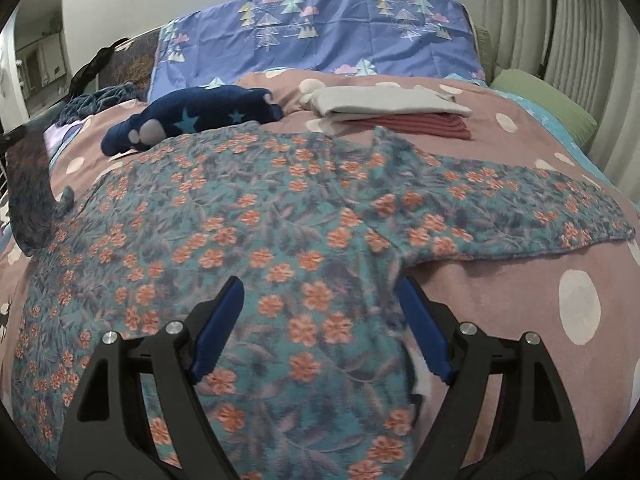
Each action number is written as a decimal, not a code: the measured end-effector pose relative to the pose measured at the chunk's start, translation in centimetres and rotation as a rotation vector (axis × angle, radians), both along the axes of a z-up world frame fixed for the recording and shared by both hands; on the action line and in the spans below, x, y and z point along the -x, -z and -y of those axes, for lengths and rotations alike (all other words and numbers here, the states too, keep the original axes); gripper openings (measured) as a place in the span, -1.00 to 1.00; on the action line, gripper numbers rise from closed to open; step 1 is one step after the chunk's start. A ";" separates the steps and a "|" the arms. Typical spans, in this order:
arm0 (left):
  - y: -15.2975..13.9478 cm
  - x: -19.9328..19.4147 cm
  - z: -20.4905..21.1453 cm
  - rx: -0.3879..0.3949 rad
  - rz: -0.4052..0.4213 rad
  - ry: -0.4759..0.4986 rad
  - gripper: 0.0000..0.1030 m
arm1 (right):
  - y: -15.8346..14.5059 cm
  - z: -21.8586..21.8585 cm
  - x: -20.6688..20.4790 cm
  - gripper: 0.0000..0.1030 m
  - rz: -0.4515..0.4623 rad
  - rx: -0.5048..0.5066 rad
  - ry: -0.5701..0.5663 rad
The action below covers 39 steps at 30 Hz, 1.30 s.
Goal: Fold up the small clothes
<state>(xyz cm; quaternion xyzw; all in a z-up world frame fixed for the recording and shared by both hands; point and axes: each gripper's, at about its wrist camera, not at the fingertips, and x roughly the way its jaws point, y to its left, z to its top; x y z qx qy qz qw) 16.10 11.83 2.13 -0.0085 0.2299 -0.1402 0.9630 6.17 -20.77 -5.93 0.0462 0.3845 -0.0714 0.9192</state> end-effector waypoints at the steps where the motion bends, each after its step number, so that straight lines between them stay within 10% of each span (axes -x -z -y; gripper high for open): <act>1: 0.9 0.6 3.8 -0.074 0.008 0.061 -0.96 | 0.1 0.5 0.1 0.58 -0.002 -0.005 0.011; 5: 7.5 3.0 15.3 -0.351 -0.028 0.262 -0.75 | 0.6 2.8 0.8 0.58 -0.020 -0.032 0.051; 10: 11.8 4.2 18.0 -0.453 -0.118 0.326 -0.44 | 0.5 4.7 1.5 0.58 -0.016 -0.050 0.071; 14: 10.4 5.0 15.0 -0.323 -0.136 0.312 -0.10 | 0.3 4.8 1.0 0.48 -0.007 -0.090 0.031; 18: 10.4 4.4 13.4 -0.215 -0.187 0.298 -0.10 | -0.3 3.5 -1.1 0.10 0.001 -0.189 -0.066; 27: 11.3 1.3 15.0 0.026 -0.309 0.333 -0.13 | -1.6 0.0 -2.7 0.10 0.011 -0.201 -0.161; 39: 11.4 3.1 17.2 -0.070 -0.262 0.335 -0.14 | -0.7 2.9 -3.8 0.10 -0.048 -0.252 -0.111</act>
